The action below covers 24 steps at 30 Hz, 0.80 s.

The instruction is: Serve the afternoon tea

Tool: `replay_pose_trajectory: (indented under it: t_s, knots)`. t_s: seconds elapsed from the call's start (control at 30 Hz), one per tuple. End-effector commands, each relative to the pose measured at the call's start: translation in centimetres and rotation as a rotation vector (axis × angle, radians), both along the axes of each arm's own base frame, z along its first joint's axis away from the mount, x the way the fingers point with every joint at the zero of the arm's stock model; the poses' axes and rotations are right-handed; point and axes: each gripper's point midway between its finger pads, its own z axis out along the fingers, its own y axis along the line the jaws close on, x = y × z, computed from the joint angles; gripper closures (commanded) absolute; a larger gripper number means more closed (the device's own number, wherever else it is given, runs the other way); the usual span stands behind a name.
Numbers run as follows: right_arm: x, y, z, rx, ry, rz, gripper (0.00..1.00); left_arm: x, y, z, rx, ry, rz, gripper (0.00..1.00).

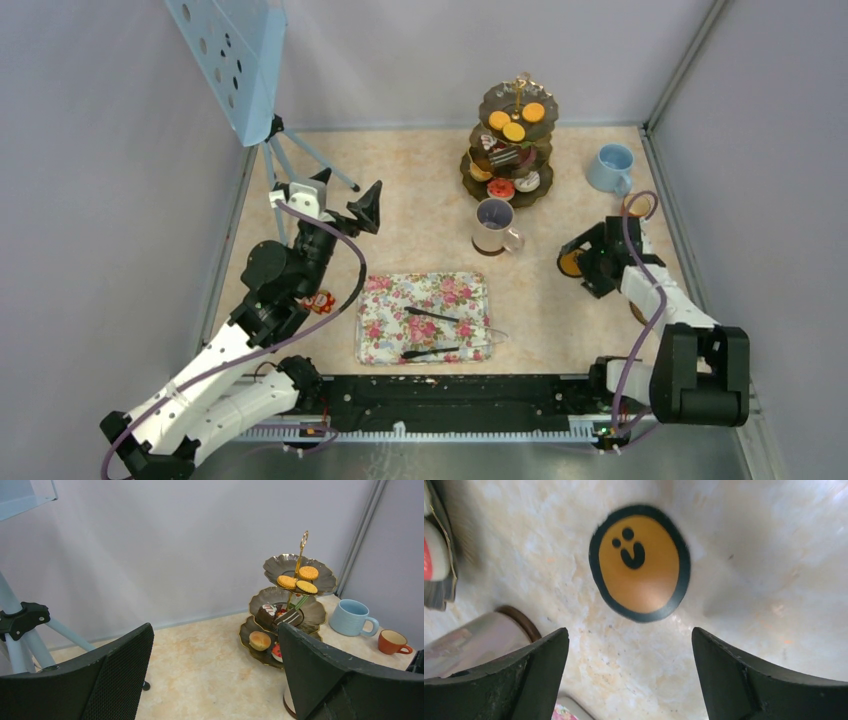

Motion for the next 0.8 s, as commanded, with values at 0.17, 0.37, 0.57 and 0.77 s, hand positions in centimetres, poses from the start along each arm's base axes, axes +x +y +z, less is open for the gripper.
replay_pose_trajectory:
  t_s: [0.17,0.37,0.57,0.77]
  knots:
    - [1.6,-4.9,-0.6,-0.074,0.031,0.045,0.18,-0.6,0.4,1.5,-0.040,-0.049,-0.001,0.01]
    - [3.6,-1.9,-0.9,-0.020,-0.036,0.104,0.25,-0.5,0.3,1.4,-0.033,-0.046,-0.001,0.01]
    - [6.6,0.1,-0.3,-0.034,-0.089,0.179,0.33,-0.3,0.0,1.1,-0.027,-0.040,-0.009,0.01]
    - [7.1,-3.0,1.4,-0.139,-0.105,0.143,0.27,-0.3,-0.1,1.1,-0.025,-0.040,-0.009,0.01]
